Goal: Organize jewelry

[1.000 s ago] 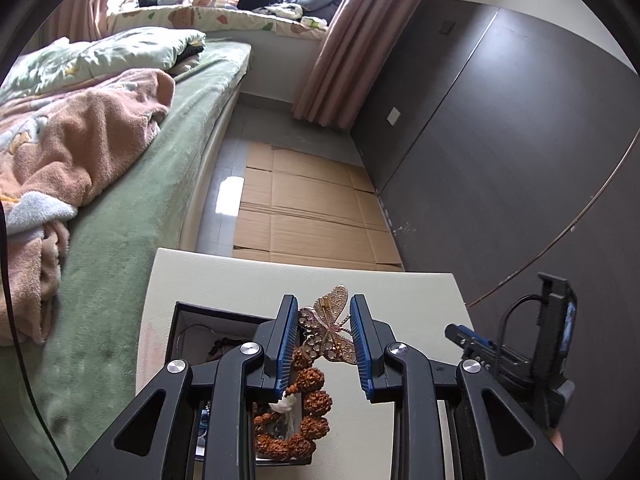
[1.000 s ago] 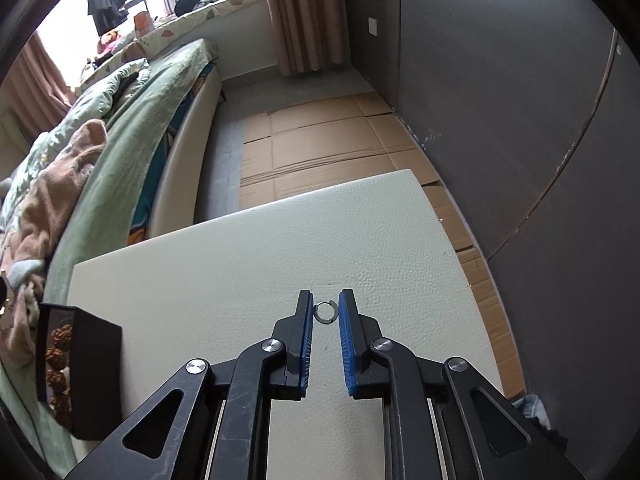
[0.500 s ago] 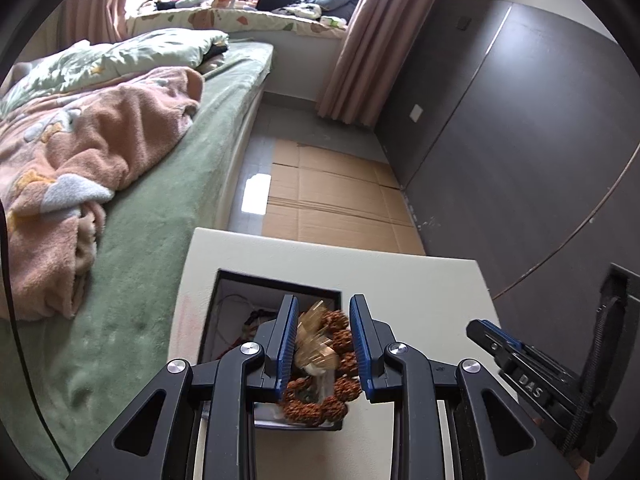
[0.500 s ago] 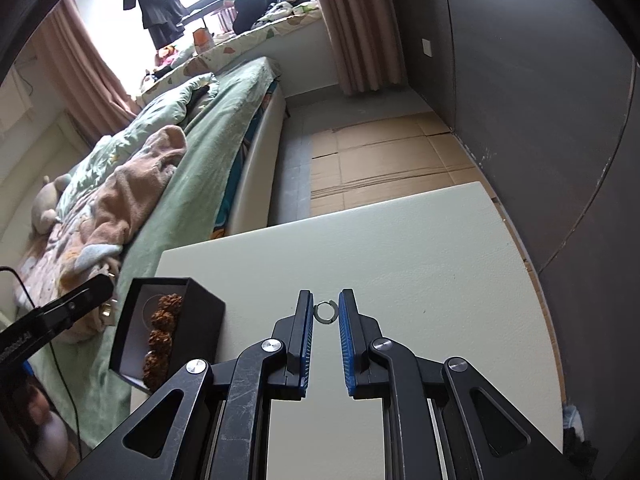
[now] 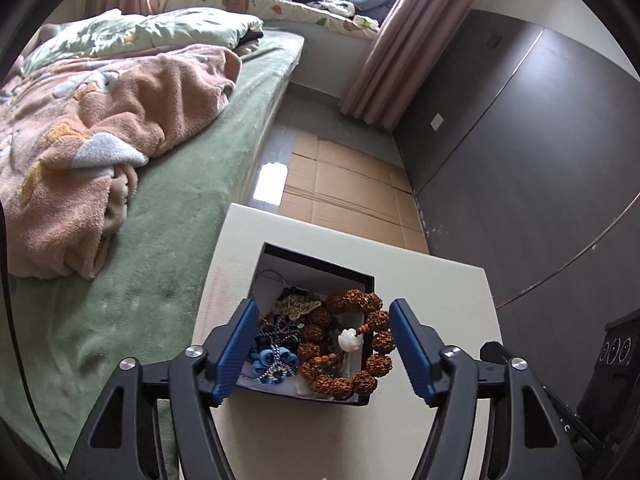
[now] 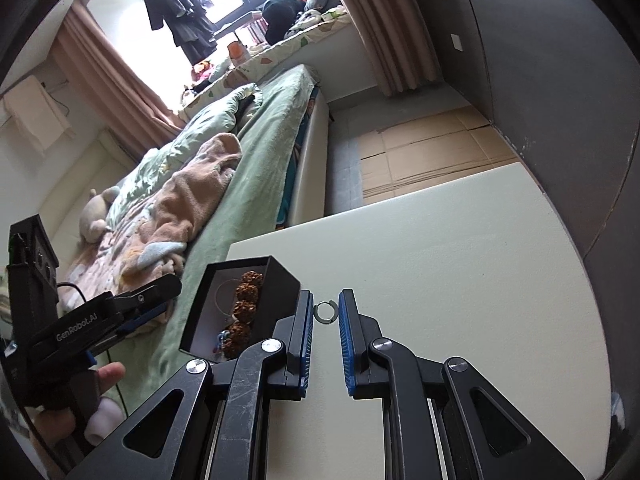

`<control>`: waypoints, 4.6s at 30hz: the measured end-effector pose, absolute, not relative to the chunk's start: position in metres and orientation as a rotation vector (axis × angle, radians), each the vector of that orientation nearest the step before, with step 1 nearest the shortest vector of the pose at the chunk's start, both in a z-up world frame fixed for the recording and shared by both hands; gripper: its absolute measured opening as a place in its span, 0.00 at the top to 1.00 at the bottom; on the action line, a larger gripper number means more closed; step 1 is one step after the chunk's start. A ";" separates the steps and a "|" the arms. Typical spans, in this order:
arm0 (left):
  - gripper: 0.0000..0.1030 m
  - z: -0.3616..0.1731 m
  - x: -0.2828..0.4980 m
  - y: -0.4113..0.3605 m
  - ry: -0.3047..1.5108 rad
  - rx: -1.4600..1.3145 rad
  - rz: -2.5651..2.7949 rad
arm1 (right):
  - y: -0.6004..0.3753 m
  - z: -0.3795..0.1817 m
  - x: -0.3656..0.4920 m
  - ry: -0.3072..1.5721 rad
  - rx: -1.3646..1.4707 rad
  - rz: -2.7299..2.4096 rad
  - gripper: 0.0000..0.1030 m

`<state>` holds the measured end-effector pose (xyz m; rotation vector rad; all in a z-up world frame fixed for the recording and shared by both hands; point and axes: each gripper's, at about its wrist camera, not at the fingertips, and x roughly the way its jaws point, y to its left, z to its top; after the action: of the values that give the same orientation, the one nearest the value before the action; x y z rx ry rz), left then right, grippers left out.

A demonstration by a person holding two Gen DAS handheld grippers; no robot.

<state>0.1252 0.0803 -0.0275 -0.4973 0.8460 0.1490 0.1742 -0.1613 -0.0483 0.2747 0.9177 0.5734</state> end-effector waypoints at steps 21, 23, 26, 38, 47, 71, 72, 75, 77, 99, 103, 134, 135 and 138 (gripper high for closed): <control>0.31 -0.011 0.109 0.136 0.771 -0.628 0.202 | -0.063 -0.055 0.178 0.973 0.357 0.871 0.79; 0.30 -0.011 0.107 0.138 0.772 -0.631 0.198 | -0.065 -0.058 0.179 0.985 0.358 0.847 0.46; 0.24 -0.009 0.104 0.137 0.761 -0.637 0.183 | -0.077 -0.054 0.176 0.963 0.361 0.819 0.36; 0.06 0.003 0.088 0.099 0.736 -0.578 0.115 | -0.129 -0.031 0.145 0.896 0.327 0.702 0.11; 0.01 0.003 0.060 0.054 0.754 -0.443 0.060 | -0.163 -0.023 0.113 0.857 0.267 0.621 0.03; 0.00 0.017 0.021 0.003 0.705 -0.251 0.066 | -0.212 -0.009 0.067 0.850 0.217 0.533 0.00; 0.00 0.018 0.021 0.002 0.700 -0.245 0.070 | -0.211 -0.008 0.066 0.845 0.211 0.536 0.00; 0.00 0.021 0.019 -0.002 0.688 -0.225 0.086 | -0.209 -0.005 0.063 0.835 0.197 0.547 0.00; 0.01 0.021 0.019 -0.003 0.685 -0.222 0.087 | -0.209 -0.005 0.062 0.832 0.191 0.547 0.00; 0.00 0.022 0.017 0.000 0.678 -0.226 0.086 | -0.210 -0.004 0.063 0.834 0.185 0.534 0.00; 0.00 0.022 0.016 0.001 0.677 -0.230 0.083 | -0.209 -0.005 0.062 0.836 0.184 0.533 0.00; 0.00 0.021 0.016 -0.003 0.681 -0.229 0.069 | -0.216 -0.010 0.063 0.853 0.190 0.519 0.00; 0.00 0.021 0.016 -0.004 0.681 -0.229 0.069 | -0.216 -0.010 0.063 0.853 0.190 0.518 0.00; 0.00 0.021 0.016 -0.004 0.681 -0.226 0.069 | -0.217 -0.009 0.063 0.853 0.191 0.518 0.00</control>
<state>0.0164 -0.0038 0.0206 -0.2264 0.6815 0.0686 0.0634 -0.2167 -0.0093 0.1906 0.8534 0.5178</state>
